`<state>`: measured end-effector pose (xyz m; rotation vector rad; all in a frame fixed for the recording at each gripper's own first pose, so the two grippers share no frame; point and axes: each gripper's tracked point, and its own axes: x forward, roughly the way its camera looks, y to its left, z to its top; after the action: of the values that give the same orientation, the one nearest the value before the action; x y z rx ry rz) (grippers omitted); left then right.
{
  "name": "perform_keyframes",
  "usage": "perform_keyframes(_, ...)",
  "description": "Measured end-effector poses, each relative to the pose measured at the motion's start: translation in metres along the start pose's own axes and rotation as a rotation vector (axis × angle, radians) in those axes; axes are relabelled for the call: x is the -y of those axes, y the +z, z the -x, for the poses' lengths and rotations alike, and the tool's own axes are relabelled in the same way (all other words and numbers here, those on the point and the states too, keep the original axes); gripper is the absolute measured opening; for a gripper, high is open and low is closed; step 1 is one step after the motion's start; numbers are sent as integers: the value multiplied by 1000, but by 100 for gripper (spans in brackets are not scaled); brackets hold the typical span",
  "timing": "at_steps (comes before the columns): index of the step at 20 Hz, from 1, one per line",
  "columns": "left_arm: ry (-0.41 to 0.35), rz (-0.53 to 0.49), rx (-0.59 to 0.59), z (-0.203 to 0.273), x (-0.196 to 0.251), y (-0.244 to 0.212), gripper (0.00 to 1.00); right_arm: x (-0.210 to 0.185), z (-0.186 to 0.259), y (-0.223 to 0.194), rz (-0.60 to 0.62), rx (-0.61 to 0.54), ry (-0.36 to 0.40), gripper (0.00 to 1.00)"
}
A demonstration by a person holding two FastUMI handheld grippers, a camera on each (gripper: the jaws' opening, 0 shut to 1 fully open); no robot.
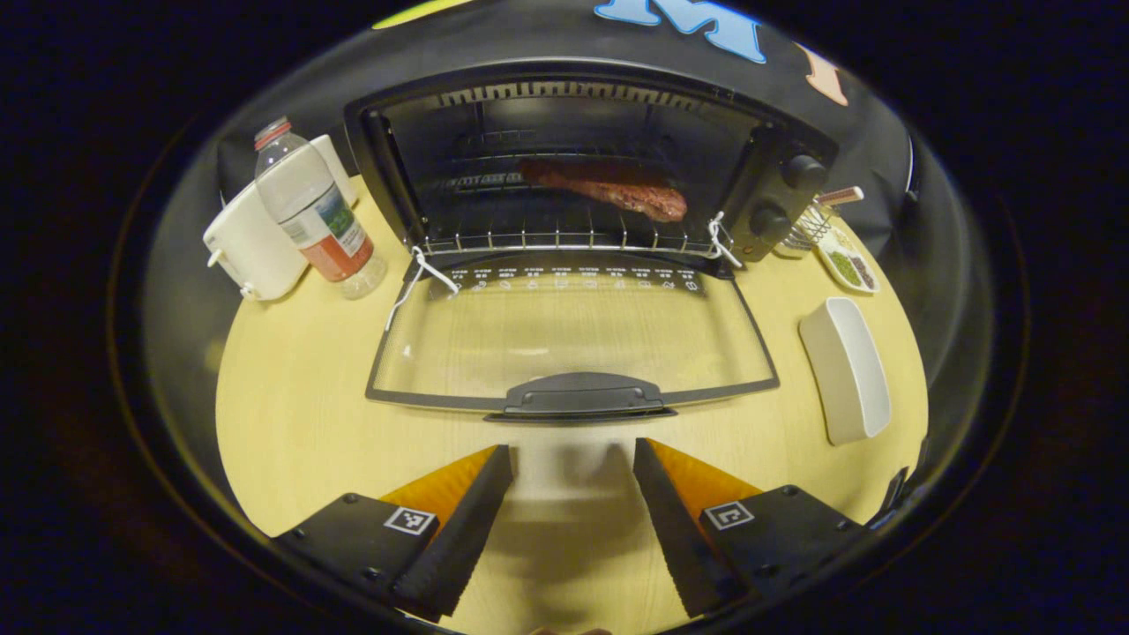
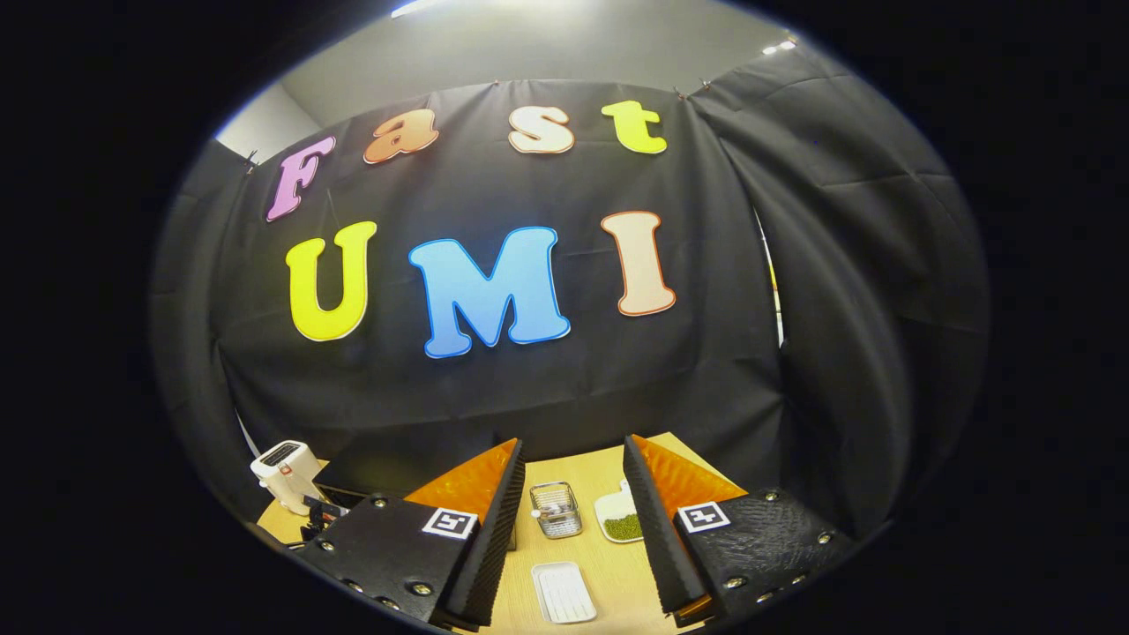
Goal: Open the electric oven with the left hand, put the food in, and close the electric oven.
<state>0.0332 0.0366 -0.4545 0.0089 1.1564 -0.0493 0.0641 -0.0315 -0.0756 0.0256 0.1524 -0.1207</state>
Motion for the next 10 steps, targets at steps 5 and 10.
perform_keyframes(5,6,-7,-43,-17,-1,-2,95,-4,0,10,9,19,13,68)
perform_keyframes(10,16,-32,-50,-27,-5,3,99,-4,2,19,17,30,15,68)
